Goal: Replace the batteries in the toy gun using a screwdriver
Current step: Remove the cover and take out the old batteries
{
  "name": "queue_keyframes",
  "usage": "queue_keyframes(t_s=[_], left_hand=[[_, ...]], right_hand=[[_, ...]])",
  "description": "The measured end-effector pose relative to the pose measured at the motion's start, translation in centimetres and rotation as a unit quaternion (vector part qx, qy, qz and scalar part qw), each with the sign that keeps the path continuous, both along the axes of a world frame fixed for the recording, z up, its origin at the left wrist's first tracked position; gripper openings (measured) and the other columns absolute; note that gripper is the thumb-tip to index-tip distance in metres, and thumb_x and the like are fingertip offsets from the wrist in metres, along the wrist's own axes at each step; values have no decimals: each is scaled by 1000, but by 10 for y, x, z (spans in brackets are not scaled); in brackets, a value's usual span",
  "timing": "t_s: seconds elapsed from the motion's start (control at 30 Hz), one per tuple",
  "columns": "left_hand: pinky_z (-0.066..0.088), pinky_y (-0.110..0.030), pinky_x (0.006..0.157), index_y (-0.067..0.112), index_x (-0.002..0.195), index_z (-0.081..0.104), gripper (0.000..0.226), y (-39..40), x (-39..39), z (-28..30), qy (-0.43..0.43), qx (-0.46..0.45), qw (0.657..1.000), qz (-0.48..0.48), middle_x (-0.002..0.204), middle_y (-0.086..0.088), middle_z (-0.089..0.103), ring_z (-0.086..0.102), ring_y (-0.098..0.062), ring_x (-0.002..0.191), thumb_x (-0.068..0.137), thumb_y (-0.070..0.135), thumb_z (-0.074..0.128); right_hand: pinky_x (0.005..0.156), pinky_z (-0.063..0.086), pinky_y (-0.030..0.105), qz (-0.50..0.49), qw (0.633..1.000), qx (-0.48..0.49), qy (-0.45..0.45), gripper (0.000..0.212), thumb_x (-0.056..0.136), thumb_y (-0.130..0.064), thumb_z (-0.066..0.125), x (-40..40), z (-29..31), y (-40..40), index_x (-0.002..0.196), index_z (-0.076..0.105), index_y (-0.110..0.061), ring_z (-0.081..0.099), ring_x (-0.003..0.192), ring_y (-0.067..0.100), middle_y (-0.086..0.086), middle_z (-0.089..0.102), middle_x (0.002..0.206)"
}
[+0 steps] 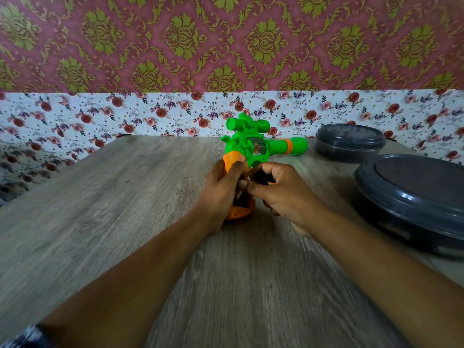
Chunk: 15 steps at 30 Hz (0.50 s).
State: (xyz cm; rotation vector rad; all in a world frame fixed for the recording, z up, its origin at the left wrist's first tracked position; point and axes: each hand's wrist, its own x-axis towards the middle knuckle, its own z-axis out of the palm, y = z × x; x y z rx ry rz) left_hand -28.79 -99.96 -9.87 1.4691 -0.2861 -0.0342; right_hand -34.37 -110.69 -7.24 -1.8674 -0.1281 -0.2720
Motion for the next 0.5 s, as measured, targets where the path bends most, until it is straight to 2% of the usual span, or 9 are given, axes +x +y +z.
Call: queue_keyframes(t_s=[0.1, 0.2, 0.3, 0.33, 0.4, 0.5], left_hand=[[50, -36, 73, 9, 106, 60, 43, -1, 0, 0, 1, -7, 1000, 5, 92, -14, 64, 62, -24, 83, 93, 47, 45], [52, -40, 74, 16, 99, 59, 40, -3, 3, -2, 21, -26, 999, 3, 93, -18, 64, 63, -29, 79, 89, 53, 46], [52, -28, 59, 17, 101, 53, 26, -3, 5, -2, 36, -43, 998, 10, 81, -12, 61, 61, -23, 65, 98, 39, 39], [52, -27, 58, 15, 106, 51, 28, -3, 5, -2, 37, -42, 998, 11, 80, -11, 61, 61, -22, 63, 98, 39, 37], [53, -27, 58, 12, 116, 49, 35, -4, 5, -3, 32, -33, 999, 18, 81, -11, 62, 61, -21, 64, 99, 40, 35], [53, -28, 58, 11, 120, 47, 38, -4, 7, -4, 30, -24, 999, 30, 85, -12, 63, 62, -21, 66, 99, 40, 34]], right_hand=[[33, 28, 9, -16, 1000, 15, 22, 20, 84, -11, 63, 0, 2, 2, 67, 54, -18, 40, 31, -2, -2, 49, 60], [37, 29, 10, -59, 998, -18, 3, 16, 82, -10, 64, 2, 13, -6, 73, 56, -20, 43, 34, -2, 7, 59, 71], [52, 36, 18, -134, 972, -190, -35, 7, 82, -18, 66, -2, 33, -31, 84, 60, -21, 56, 65, 8, 2, 64, 84], [56, 36, 18, -148, 953, -262, -20, 7, 81, -21, 67, -5, 38, -41, 86, 61, -19, 56, 72, 11, 0, 63, 86], [56, 35, 19, -152, 919, -359, 56, 13, 79, -21, 70, -13, 44, -57, 86, 62, -13, 54, 74, 12, 2, 63, 87], [61, 40, 24, -152, 907, -365, 142, 19, 74, -18, 76, -20, 45, -62, 87, 65, -9, 55, 73, 11, 2, 64, 85]])
